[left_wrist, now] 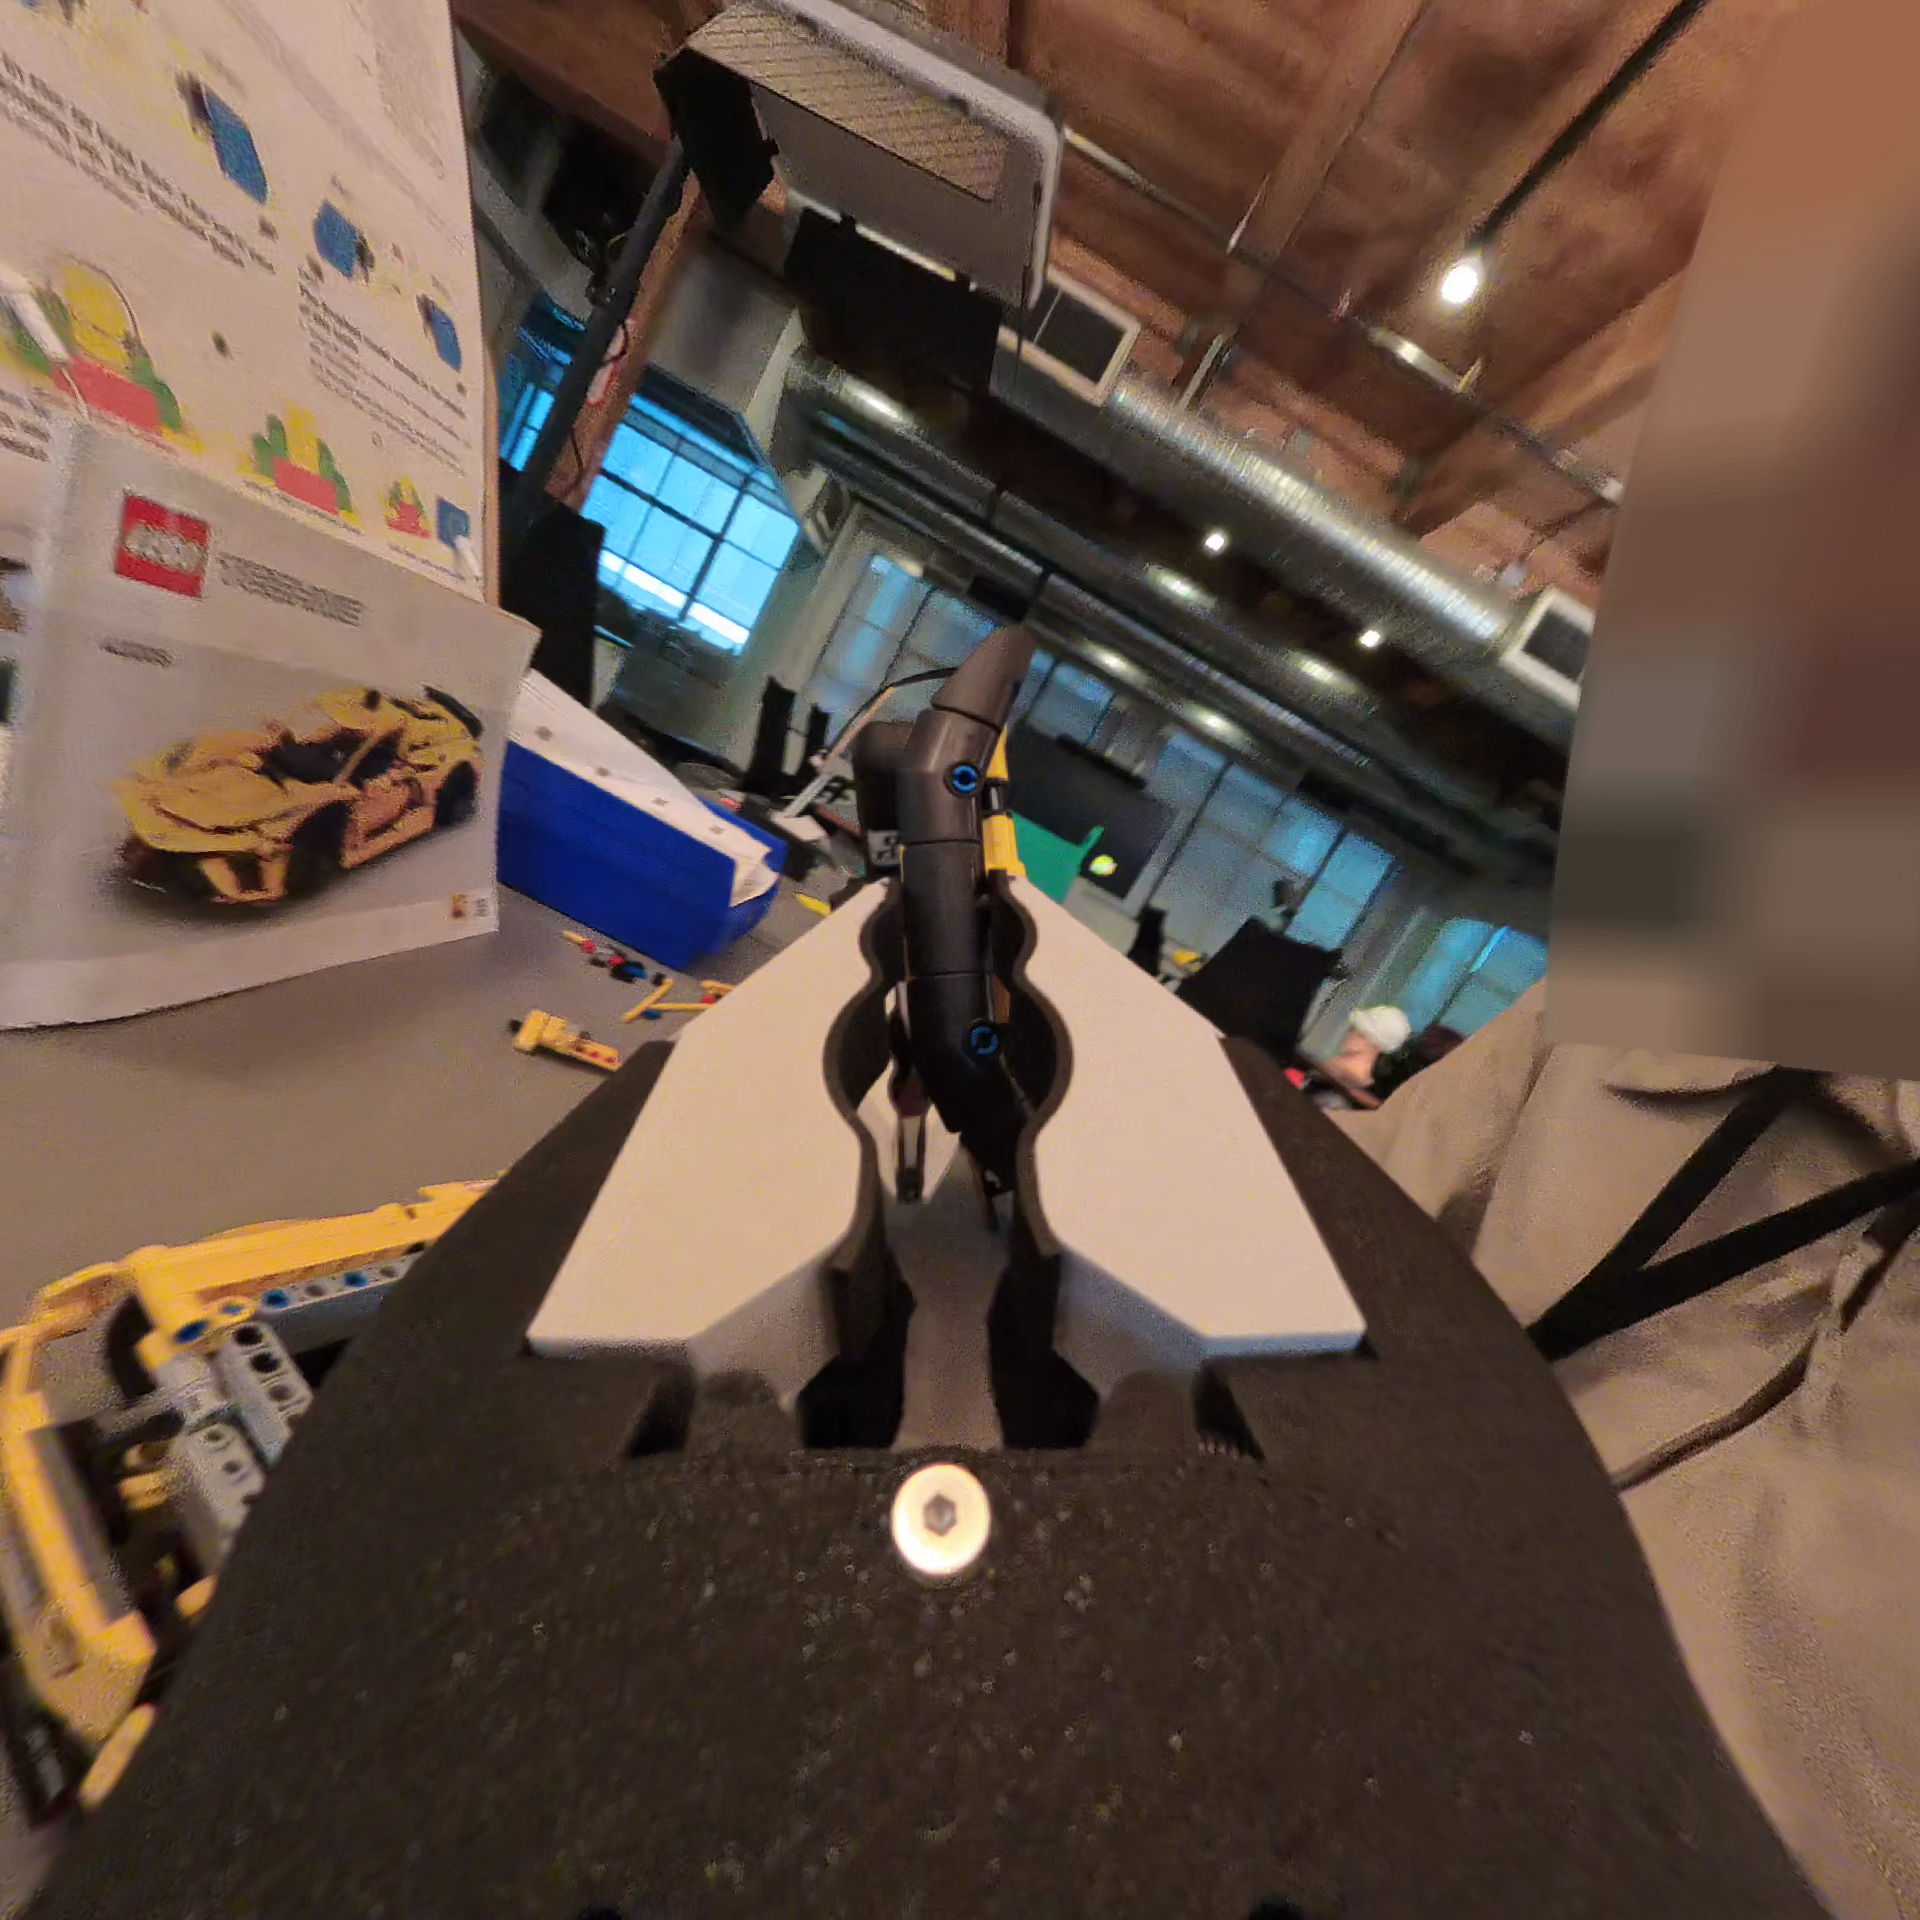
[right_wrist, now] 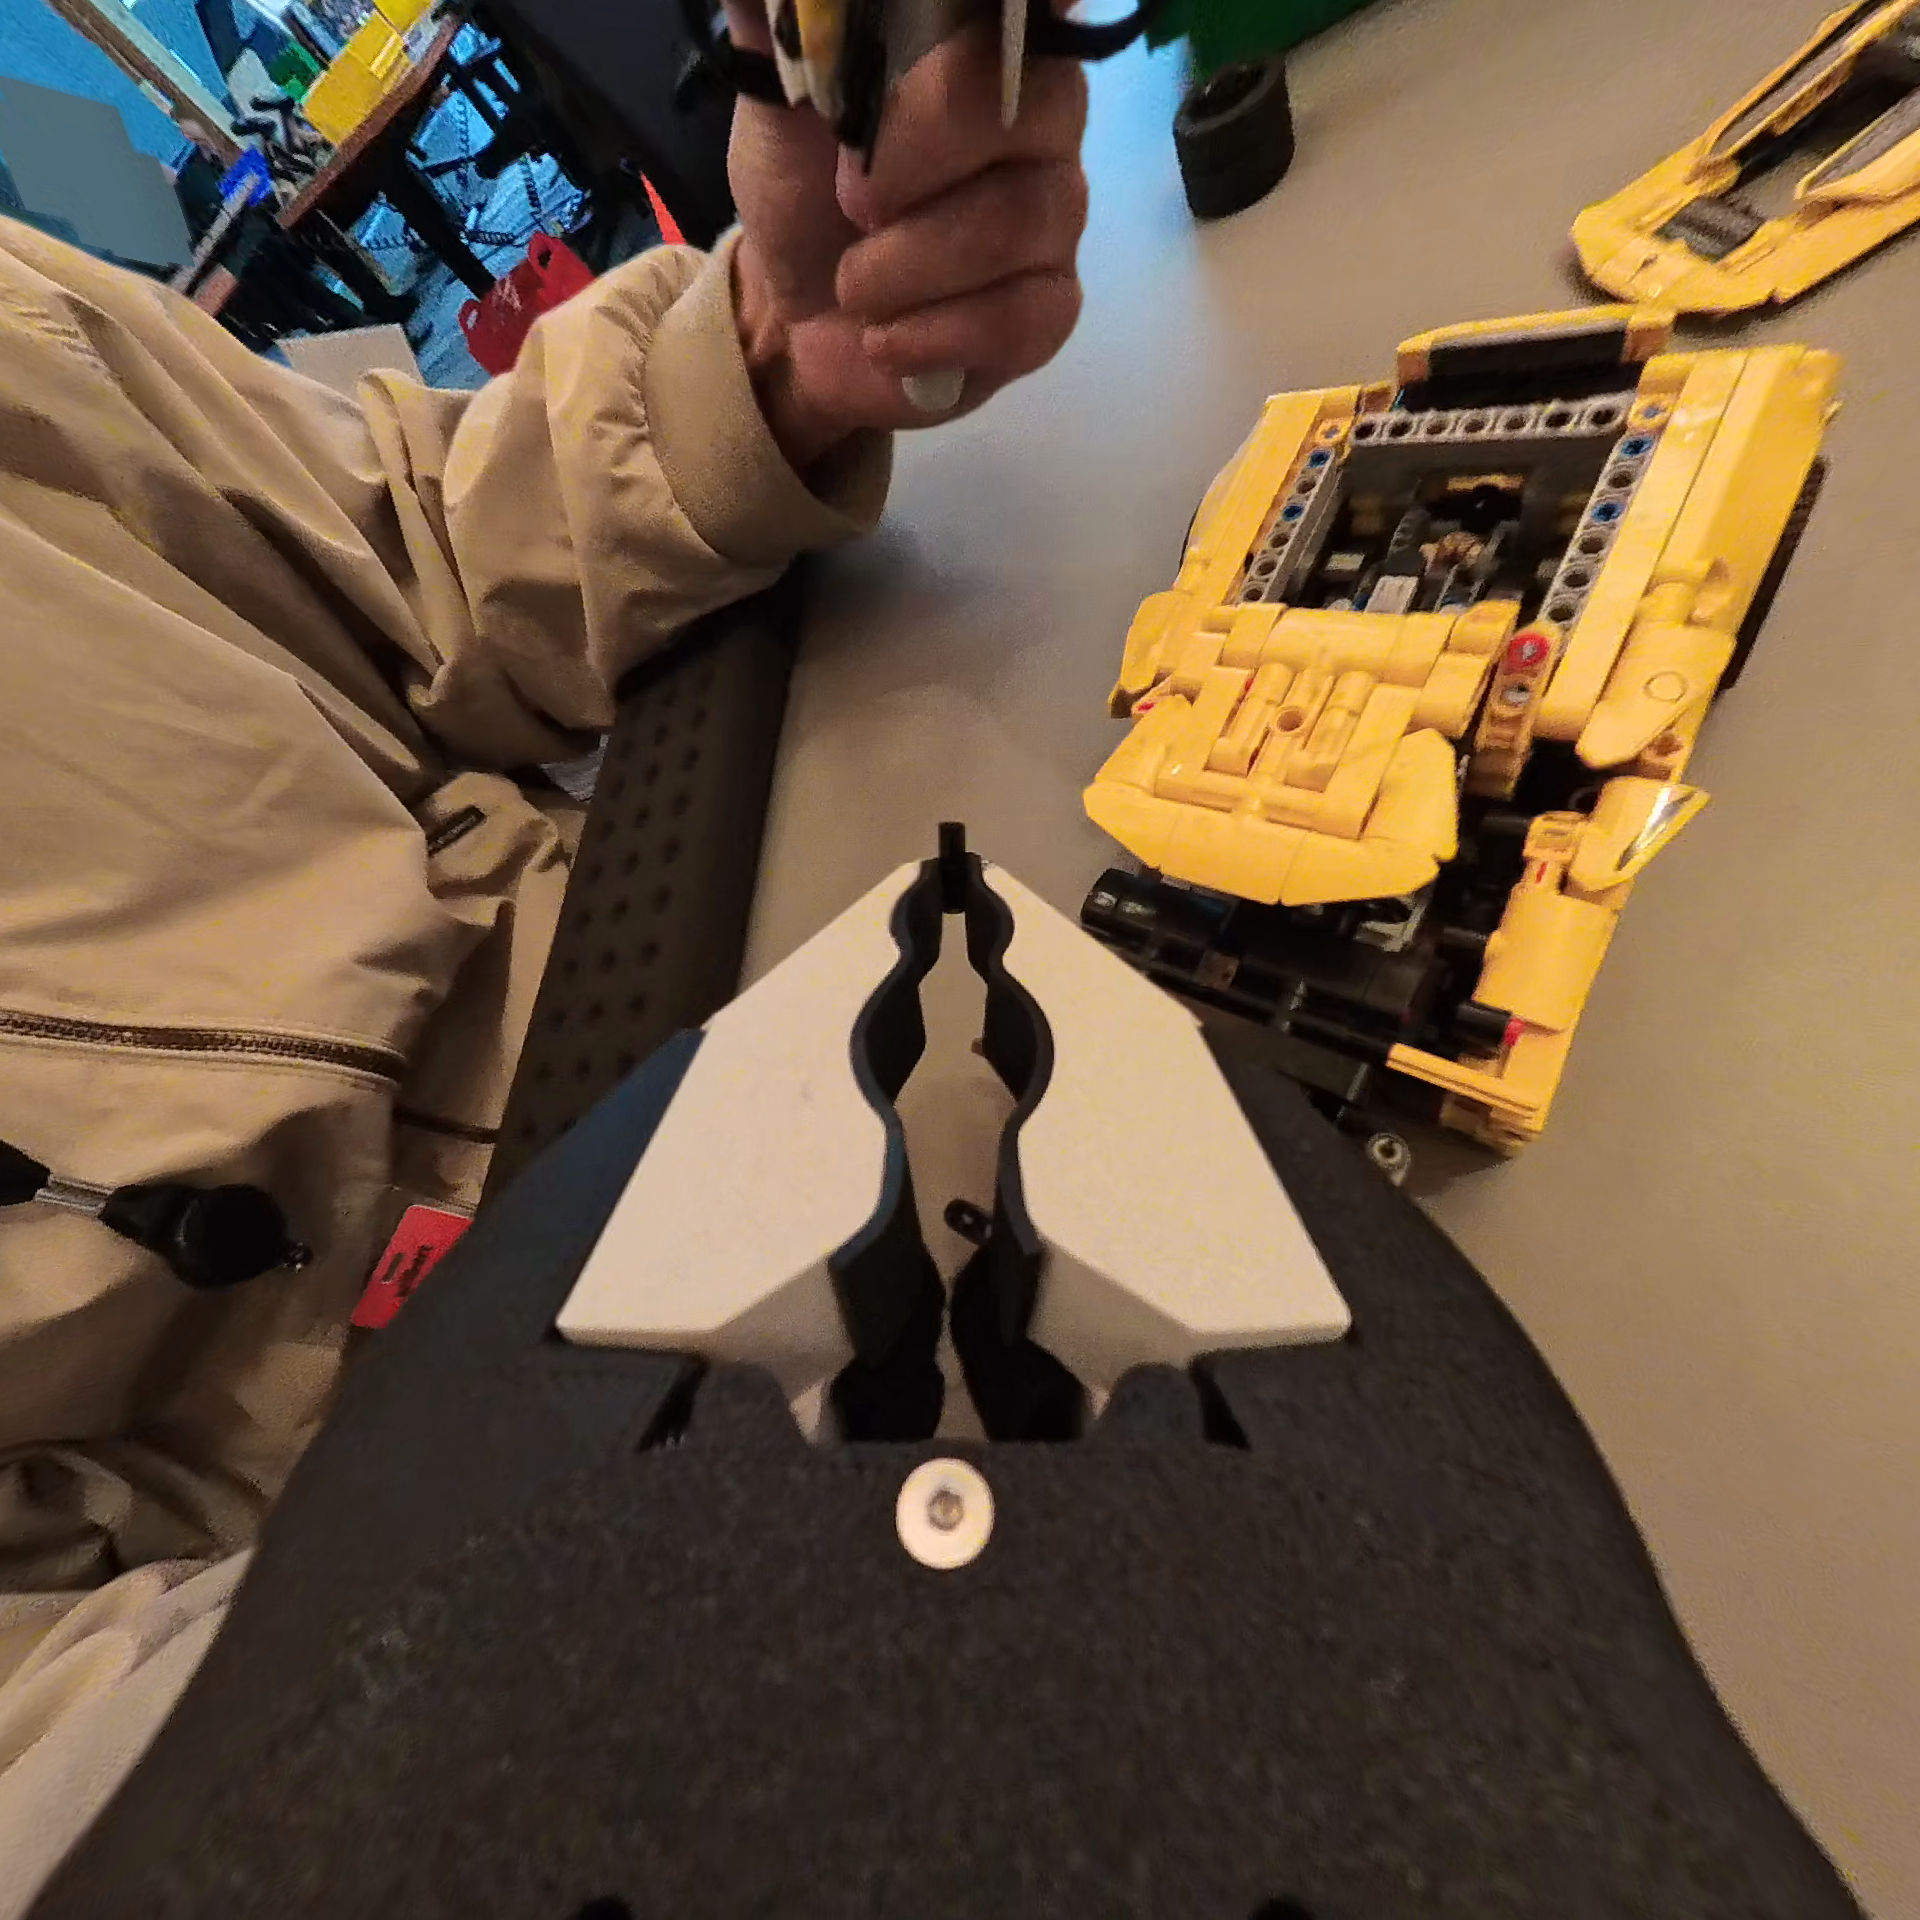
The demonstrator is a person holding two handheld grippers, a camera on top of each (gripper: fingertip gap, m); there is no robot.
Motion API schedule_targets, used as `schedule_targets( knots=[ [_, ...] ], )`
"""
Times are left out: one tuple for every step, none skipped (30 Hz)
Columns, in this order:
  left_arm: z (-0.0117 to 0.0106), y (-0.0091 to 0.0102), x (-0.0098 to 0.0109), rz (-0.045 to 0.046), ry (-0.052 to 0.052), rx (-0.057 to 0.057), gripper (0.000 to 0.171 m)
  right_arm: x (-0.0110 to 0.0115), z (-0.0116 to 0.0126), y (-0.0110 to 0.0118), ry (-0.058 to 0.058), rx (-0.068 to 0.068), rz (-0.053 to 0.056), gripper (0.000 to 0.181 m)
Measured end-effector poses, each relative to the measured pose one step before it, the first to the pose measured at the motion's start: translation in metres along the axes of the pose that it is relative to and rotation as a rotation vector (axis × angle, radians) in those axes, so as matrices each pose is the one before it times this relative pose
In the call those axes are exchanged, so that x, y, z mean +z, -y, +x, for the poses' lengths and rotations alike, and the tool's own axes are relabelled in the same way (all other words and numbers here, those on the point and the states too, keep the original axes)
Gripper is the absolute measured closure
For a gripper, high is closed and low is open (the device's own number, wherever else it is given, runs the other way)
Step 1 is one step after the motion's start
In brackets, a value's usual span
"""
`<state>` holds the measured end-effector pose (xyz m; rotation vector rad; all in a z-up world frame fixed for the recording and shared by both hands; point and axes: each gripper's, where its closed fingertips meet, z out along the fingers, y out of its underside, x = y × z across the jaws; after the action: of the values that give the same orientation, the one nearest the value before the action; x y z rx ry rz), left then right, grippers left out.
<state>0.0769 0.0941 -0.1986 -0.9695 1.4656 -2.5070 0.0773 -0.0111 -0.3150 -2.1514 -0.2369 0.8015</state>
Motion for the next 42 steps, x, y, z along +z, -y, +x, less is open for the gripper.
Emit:
schedule_targets(
  knots=[
    [0.00371,0.00104,-0.00265,0.00676,-0.0013,0.0121,0.157,-0.00248,-0.0002,0.00403,-0.0054,-0.0106,0.0174,0.178],
    [-0.00053,0.00037,-0.00069,0.01276,-0.0026,-0.0176,0.157,-0.00187,0.00023,0.00107,0.0059,0.0079,0.0138,0.178],
    [-0.00115,0.00167,0.00056,0.01941,-0.013,-0.0275,0.157,-0.00104,0.00026,-0.00254,0.0123,0.0179,0.0012,0.178],
    [0.00159,0.00353,0.00084,0.02669,-0.0315,-0.0293,0.157,-0.00117,0.00183,-0.0008,-0.0002,0.0112,0.0074,0.178],
    [-0.00175,0.00197,0.00008,0.02062,-0.0098,-0.0237,0.157,-0.0015,-0.00037,0.0034,0.0046,-0.0007,0.0223,0.178],
    [-0.00558,-0.00147,-0.00076,0.00325,0.0117,-0.022,0.157,-0.00192,-0.00522,0.00485,0.0275,-0.008,0.0256,0.178],
    [-0.00552,-0.00315,-0.00075,-0.00552,0.0051,-0.0363,0.157,-0.00262,-0.00447,0.00523,0.0165,-0.011,0.0265,0.178],
    [-0.00459,-0.0034,-0.00029,-0.00914,-0.0017,-0.0433,0.157,-0.00413,-0.00178,0.00612,-0.0012,-0.0148,0.0338,0.178],
    [-0.00687,-0.00232,-0.0005,-0.00493,0.0228,-0.022,0.156,-0.00625,-0.00038,0.00487,-0.0115,-0.0124,0.0298,0.178],
    [-0.00463,-0.00078,-0.00066,0.00203,0.0228,0.005,0.156,-0.01047,0.00605,0.001,-0.0595,-0.0118,0.0038,0.178],
    [-0.00095,-0.00059,-0.00026,-0.00492,0.008,0.0089,0.156,-0.01723,0.01364,-0.00092,-0.1171,-0.0104,-0.0084,0.178],
    [0.001,-0.00043,0.00003,-0.00921,0.0015,0.0137,0.156,-0.02214,0.014,-0.00054,-0.118,-0.0011,0.0035,0.178],
    [0.00101,-0.00014,-0.00009,-0.00661,0.0082,0.0228,0.156,-0.02376,0.01384,-0.00216,-0.1077,0.0008,0.0043,0.178],
    [0.00087,0.00036,-0.00013,-0.00255,0.0109,0.0245,0.156,-0.02398,0.01759,-0.00666,-0.1182,-0.0042,-0.0138,0.178],
    [0.00226,0.0003,0.00018,-0.00097,-0.0004,0.0142,0.156,-0.02306,0.02271,-0.0121,-0.1323,0.0106,-0.0366,0.178],
    [0.00366,0.00043,0.00059,-0.00109,-0.0133,0.0043,0.156,-0.0191,0.02222,-0.01915,-0.1068,0.0193,-0.0699,0.178],
    [0.00318,0.00009,0.0009,-0.00199,-0.0123,0.0002,0.156,-0.01423,0.02208,-0.02317,-0.0896,0.0135,-0.0834,0.178],
    [0.00142,-0.00055,0.00118,-0.0047,-0.003,0.0023,0.156,-0.00889,0.02051,-0.02411,-0.0694,0.0149,-0.0814,0.178],
    [0.00041,-0.00145,0.00149,-0.00901,0.0035,0.0062,0.156,-0.00415,0.01712,-0.02268,-0.0445,0.0251,-0.0745,0.178],
    [-0.00002,-0.00233,0.00182,-0.01224,0.0042,0.007,0.156,-0.00022,0.01468,-0.01826,-0.034,0.0194,-0.0564,0.177],
    [-0.00034,-0.00258,0.00201,-0.01253,0.0049,0.0056,0.156,0.00236,0.00991,-0.01617,-0.0146,-0.0038,-0.0525,0.178],
    [-0.00109,-0.00276,0.00202,-0.01132,0.0081,0.0033,0.156,0.00202,0.00734,-0.01675,-0.0136,-0.0068,-0.0629,0.178],
    [-0.00159,-0.0027,0.00174,-0.00987,0.0089,0.0004,0.156,0.00135,0.00738,-0.01516,-0.0252,-0.0021,-0.0601,0.178],
    [-0.00183,-0.00297,0.00147,-0.01052,0.0081,-0.0036,0.156,0.00191,0.00305,-0.01151,-0.0063,-0.0025,-0.0479,0.178],
    [-0.00191,-0.00295,0.00122,-0.01143,0.0083,-0.0061,0.156,0.00233,-0.00034,-0.00835,0.0084,0.0023,-0.0342,0.177],
    [-0.00183,-0.00246,0.00095,-0.01087,0.0082,-0.0043,0.156,0.002,0.00057,-0.00818,-0.0041,0.005,-0.0375,0.178],
    [-0.00121,-0.00162,0.00067,-0.00634,0.0081,0.0026,0.156,0.00133,0.00092,-0.00786,-0.0093,-0.0044,-0.035,0.178],
    [-0.00057,-0.00108,0.00055,-0.00528,0.0051,0.006,0.156,0.00062,0.00236,-0.00458,-0.0198,-0.0072,-0.0112,0.178],
    [-0.00034,-0.00127,0.00048,-0.00727,0.0027,0.0031,0.156,0.00073,0.00147,-0.00215,-0.0139,-0.0076,0.0005,0.178],
    [-0.00043,-0.00099,0.00042,-0.00582,0.0019,0.0006,0.156,0.00139,-0.00073,-0.0011,0.0023,-0.0106,0.0034,0.178],
    [-0.00073,-0.00069,0.00042,-0.00271,0.0028,-0.0002,0.156,0.00168,0.00149,-0.00039,-0.0083,-0.0083,0.0074,0.178],
    [-0.00051,-0.0003,0.00018,-0.00055,0.001,-0.0016,0.156,0.00185,0.00399,-0.00256,-0.02,-0.0011,-0.0056,0.178],
    [0.00003,-0.00002,0.00011,0.00072,-0.0023,-0.0038,0.156,0.00124,0.00456,-0.00302,-0.0253,0.0122,-0.0144,0.177],
    [0.00007,0.00011,-0.00004,0.00068,-0.0011,-0.0035,0.156,-0.00026,0.00365,-0.00199,-0.0237,0.007,-0.0135,0.174],
    [-0.00088,0.00018,-0.00028,-0.00012,0.0065,-0.0001,0.156,-0.0012,0.00199,-0.00029,-0.0168,0.006,0.0056,0.168],
    [-0.00127,0.00063,-0.0006,0.00052,0.0097,0.0017,0.156,-0.00236,-0.00155,0.00137,0.0052,0.007,0.0232,0.168],
    [-0.00048,0.00106,-0.00065,0.0036,0.0034,-0.0006,0.156,-0.00308,-0.0018,0.00332,0.0123,0.0166,0.0326,0.165],
    [0.00057,0.0017,-0.00061,0.00815,-0.004,-0.0042,0.156,-0.00347,-0.0007,0.00338,0.0122,0.0219,0.0311,0.16],
    [0.00071,0.00176,-0.00067,0.01109,-0.0058,-0.006,0.156,-0.00393,0.00115,0.00217,0.0045,0.0245,0.0204,0.157],
    [0.00054,0.00162,-0.00054,0.0109,-0.0054,-0.0076,0.156,-0.00506,-0.00007,0.00453,0.0093,0.0275,0.0279,0.155],
    [0.00035,0.00124,-0.0002,0.00906,-0.0059,-0.0091,0.156,-0.00677,-0.00722,0.01286,0.0432,0.0305,0.0607,0.154],
    [0.00037,0.001,0.0001,0.00773,-0.0079,-0.0112,0.156,-0.00822,-0.01676,0.02442,0.0821,0.0253,0.1086,0.154]
  ],
)
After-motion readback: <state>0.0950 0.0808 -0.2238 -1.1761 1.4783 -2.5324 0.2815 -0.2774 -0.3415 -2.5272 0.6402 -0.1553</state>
